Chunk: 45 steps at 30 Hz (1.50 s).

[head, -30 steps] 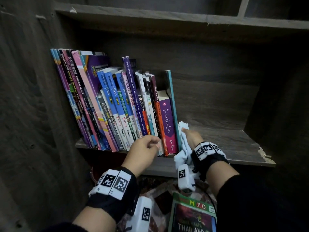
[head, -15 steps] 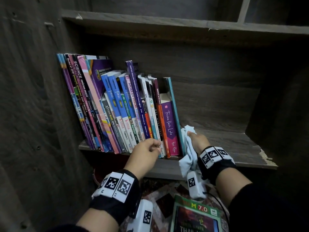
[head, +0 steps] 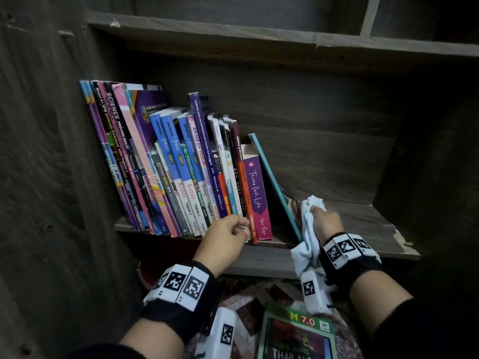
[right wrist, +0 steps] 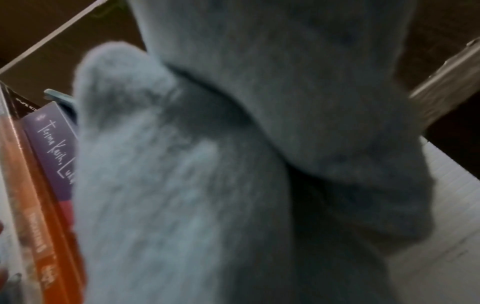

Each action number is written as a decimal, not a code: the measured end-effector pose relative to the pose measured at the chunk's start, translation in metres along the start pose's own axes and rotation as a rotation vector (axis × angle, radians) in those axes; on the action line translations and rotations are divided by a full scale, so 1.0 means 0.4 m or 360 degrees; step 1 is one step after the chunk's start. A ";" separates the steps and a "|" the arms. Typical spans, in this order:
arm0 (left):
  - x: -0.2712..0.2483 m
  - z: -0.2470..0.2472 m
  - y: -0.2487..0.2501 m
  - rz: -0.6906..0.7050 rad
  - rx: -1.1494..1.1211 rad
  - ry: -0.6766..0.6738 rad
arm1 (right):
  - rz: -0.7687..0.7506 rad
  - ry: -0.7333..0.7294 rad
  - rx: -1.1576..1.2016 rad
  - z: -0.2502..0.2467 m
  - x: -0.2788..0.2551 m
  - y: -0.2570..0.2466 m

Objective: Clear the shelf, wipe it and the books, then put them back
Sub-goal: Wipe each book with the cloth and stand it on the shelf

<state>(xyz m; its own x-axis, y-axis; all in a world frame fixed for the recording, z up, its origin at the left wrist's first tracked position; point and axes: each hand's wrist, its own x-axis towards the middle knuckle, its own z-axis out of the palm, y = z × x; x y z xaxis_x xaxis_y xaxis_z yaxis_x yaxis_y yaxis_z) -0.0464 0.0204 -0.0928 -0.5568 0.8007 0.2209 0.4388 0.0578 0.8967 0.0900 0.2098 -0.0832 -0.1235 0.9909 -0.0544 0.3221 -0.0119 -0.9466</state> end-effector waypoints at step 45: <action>0.028 0.101 0.166 0.0136 0.0558 0.0459 | -0.1023 -0.0982 0.0021 -0.003 -0.126 0.093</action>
<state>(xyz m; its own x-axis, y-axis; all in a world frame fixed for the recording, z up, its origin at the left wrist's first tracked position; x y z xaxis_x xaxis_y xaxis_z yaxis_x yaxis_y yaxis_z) 0.0049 0.0573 -0.0461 -0.6600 0.6158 0.4304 0.6761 0.2370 0.6976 0.1094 0.1596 -0.1152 -0.7613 0.5576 0.3309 0.0057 0.5161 -0.8565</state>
